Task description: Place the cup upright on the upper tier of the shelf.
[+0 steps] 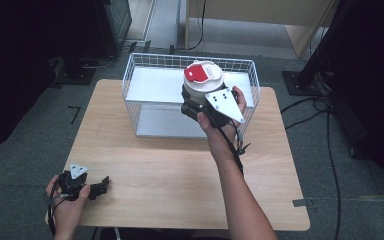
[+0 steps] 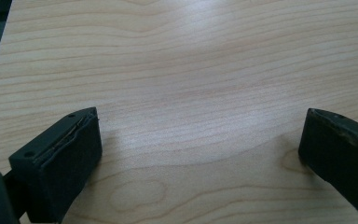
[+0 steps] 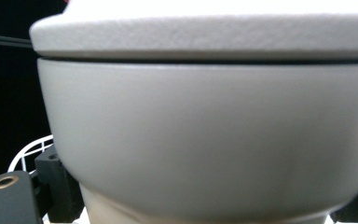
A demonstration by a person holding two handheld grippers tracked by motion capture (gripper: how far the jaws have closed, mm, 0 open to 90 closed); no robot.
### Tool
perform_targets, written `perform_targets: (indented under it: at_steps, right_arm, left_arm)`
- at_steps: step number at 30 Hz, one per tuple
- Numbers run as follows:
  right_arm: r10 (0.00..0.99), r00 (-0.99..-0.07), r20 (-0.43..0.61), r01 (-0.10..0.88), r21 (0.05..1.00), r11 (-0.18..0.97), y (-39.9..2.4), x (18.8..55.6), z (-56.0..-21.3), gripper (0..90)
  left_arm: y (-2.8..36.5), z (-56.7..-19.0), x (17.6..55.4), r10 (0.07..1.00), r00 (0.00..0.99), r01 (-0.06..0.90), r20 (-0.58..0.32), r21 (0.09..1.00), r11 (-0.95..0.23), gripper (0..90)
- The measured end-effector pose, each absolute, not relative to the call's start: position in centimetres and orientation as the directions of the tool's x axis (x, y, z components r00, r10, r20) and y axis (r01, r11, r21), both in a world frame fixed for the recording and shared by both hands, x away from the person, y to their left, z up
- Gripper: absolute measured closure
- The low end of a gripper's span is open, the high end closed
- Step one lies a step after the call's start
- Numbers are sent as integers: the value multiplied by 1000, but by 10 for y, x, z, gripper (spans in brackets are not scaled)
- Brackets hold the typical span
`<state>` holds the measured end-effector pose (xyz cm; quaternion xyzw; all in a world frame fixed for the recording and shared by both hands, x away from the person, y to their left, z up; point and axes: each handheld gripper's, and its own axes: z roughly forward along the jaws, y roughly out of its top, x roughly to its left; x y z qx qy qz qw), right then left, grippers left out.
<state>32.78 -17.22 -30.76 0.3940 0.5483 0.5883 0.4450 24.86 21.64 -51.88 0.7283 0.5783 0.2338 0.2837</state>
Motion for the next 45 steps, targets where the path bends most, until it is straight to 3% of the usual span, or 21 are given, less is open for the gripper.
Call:
perform_targets:
  at_steps: [26,45]
  right_arm:
    - [981,-195,-24,-41,999,16,-169,408,-300,92]
    - [987,-158,18,21,1000,-15,-178,432,-318,91]
  left_arm:
    - [216,-519,249,975,222,709,12,684,-170,0]
    - [216,-519,248,974,226,710,11,683,-172,0]
